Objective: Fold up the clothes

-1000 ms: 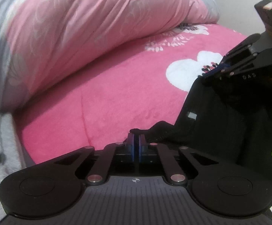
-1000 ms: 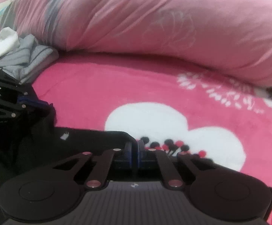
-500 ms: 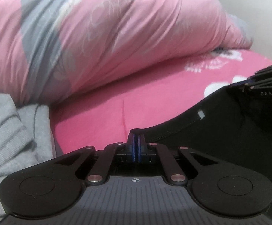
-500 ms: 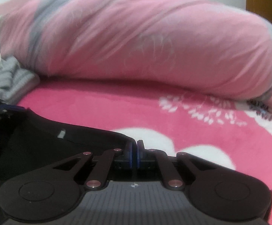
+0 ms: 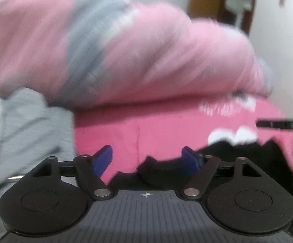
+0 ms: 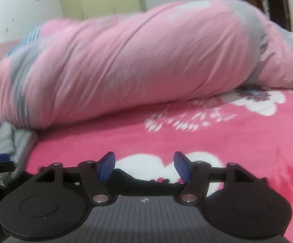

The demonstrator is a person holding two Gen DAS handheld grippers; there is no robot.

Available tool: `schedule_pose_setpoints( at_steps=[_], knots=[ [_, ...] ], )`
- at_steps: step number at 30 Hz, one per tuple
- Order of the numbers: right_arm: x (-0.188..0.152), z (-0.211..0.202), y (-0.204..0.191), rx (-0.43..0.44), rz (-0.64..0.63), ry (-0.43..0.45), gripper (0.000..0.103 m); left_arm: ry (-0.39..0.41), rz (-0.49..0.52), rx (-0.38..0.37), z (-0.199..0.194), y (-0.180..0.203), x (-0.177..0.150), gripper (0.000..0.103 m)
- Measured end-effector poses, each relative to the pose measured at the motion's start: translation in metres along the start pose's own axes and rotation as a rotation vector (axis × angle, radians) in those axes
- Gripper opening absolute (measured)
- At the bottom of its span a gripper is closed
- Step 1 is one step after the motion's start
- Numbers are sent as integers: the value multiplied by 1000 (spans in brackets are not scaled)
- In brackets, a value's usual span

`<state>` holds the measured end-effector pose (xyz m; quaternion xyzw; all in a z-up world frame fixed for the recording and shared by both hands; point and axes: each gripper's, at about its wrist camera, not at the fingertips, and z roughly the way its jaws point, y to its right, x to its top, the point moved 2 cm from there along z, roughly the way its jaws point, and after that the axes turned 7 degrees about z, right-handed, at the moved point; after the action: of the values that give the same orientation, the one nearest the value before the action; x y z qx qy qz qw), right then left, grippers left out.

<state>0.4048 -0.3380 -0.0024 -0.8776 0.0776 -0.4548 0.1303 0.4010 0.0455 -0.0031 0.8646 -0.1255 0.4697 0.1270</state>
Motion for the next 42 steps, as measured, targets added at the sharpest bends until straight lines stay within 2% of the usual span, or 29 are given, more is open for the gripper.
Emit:
schedule_pose_setpoints(
  at_steps=[3, 7, 10, 13, 15, 16, 17, 18, 19, 22, 24, 26, 27, 31, 38, 42],
  knots=[
    [6, -36, -9, 20, 4, 19, 67, 86, -85, -6, -57, -23, 10, 83],
    [0, -77, -39, 41, -48, 23, 67, 186, -168, 30, -133, -57, 0, 85],
    [-16, -91, -74, 86, -71, -13, 59, 203, -200, 38, -167, -76, -28, 84],
    [-42, -89, -125, 168, -123, -74, 49, 182, -189, 40, -178, -83, -63, 82],
    [-59, -82, -159, 226, -147, -109, 40, 156, -169, 31, -174, -83, -83, 79],
    [-67, -76, -177, 251, -160, -129, 38, 141, -157, 26, -170, -82, -92, 74],
    [-74, -68, -194, 275, -170, -145, 32, 126, -137, 35, -165, -82, -100, 69],
    [-81, -57, -211, 304, -172, -166, 25, 113, -110, 59, -159, -82, -107, 66],
    [-89, -44, -228, 336, -165, -201, 24, 99, -83, 84, -153, -82, -114, 61],
    [-123, -7, -269, 407, -133, -326, 19, 31, -58, 193, -130, -94, -132, 54],
    [-151, 20, -299, 423, -139, -397, 18, 20, -64, 234, -117, -110, -141, 51],
    [-174, 52, -322, 360, -173, -425, 18, 40, -56, 239, -110, -119, -142, 49],
    [-181, 67, -328, 320, -180, -425, 17, 50, -43, 249, -109, -121, -140, 48],
    [-182, 103, -345, 244, -180, -314, 15, 92, -27, 268, -98, -132, -131, 40],
    [-158, 141, -364, 186, -128, -277, 11, 151, -1, 257, -89, -154, -111, 28],
    [-141, 174, -375, 148, -115, -259, 7, 196, 23, 286, -70, -160, -101, 26]
  ],
)
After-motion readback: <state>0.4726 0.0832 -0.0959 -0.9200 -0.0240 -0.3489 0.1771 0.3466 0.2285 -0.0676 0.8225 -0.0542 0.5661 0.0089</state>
